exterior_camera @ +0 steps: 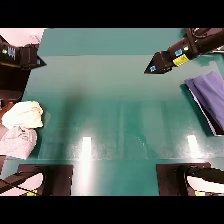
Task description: Fold the shirts.
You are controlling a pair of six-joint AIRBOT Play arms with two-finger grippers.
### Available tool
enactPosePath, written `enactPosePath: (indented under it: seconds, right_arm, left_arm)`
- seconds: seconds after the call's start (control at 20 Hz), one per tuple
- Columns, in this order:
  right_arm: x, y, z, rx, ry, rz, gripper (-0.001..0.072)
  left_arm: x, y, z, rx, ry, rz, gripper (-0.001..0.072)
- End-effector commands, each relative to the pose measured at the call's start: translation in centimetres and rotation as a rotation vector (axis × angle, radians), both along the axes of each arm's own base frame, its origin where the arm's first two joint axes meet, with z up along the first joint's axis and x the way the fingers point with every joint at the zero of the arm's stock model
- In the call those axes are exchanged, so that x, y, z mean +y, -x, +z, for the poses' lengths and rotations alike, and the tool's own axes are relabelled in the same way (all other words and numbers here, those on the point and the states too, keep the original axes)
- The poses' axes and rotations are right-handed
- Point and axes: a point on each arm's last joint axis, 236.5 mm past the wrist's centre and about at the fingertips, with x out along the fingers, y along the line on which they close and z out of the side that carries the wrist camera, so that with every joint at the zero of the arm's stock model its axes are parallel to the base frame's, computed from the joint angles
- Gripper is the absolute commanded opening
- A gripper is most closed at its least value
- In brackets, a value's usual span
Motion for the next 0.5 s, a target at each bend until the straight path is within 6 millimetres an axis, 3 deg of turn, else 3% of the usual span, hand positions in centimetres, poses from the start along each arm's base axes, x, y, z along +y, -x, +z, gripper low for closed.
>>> enactPosePath:
  seconds: [0.0,0.1,0.15,0.2,0.25,0.35,0.45]
  right_arm:
    - [0.0,0.0,0.0,0.001,0.0,0.001,0.0021]
    - [0.0,0.0,0.0,-0.001,0.001,0.003,0.0021]
    - [0.0,0.0,0.0,-0.002,0.002,0.002,0.0021]
    - [0.0,-0.1,0.0,-0.004,0.001,0.001,0.0021]
    - [0.0,-0.1,0.0,-0.004,0.0,0.001,0.0021]
    - [0.0,-0.1,0.0,-0.004,0.0,0.002,0.0021]
    - [0.0,-0.1,0.0,-0.004,0.0,0.002,0.0021]
  left_arm:
    - [5.6,3.8,-4.7,0.234,-0.224,0.101,0.0025]
    - [10.5,5.5,-8.0,0.353,-0.4,0.21,0.0026]
    - [12.1,6.0,-9.4,0.386,-0.465,0.243,0.0073]
    - [13.4,6.3,-10.9,0.411,-0.514,0.266,0.0417]
    - [14.2,6.5,-12.5,0.427,-0.544,0.289,0.0688]
    - [15.5,6.4,-15.3,0.428,-0.605,0.29,0.0643]
    - [16.3,5.9,-17.4,0.4,-0.643,0.289,0.0643]
